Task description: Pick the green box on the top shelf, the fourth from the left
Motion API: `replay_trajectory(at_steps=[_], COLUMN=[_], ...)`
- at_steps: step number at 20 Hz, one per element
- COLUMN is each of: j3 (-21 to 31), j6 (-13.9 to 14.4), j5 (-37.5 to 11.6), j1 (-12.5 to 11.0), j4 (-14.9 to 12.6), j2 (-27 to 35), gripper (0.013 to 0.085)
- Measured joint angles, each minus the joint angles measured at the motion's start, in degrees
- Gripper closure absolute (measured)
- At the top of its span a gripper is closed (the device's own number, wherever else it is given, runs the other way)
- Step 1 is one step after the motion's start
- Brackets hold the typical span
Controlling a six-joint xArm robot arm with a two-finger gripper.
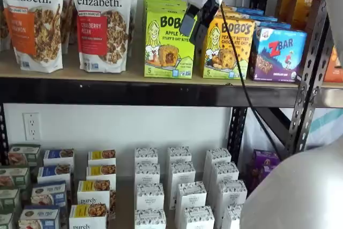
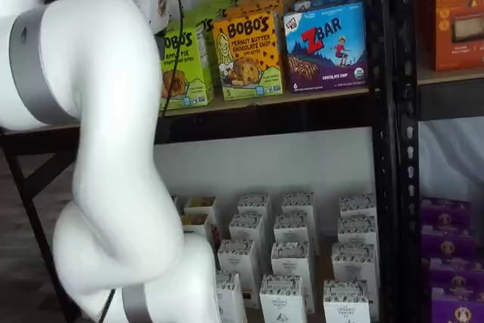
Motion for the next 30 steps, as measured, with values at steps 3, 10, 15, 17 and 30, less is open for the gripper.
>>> replay_trajectory(at_steps=[3, 10, 15, 17, 30], j3=[2.2, 3.8, 5.8, 6.8, 12.3], j6=[0.3, -0.3, -0.7, -0.8, -1.5], j5=[-3.4, -4.5, -7.3, -8.9, -18.6], j1=[0.8, 0.5, 0.2, 0.0, -0.5], j4=[-2.3, -2.6, -1.6, -0.7, 4.4], j2=[-1.7, -2.6, -4.0, -4.7, -8.8], gripper=[0.0130, 0.0130, 0.0130, 0.0130, 0.0130])
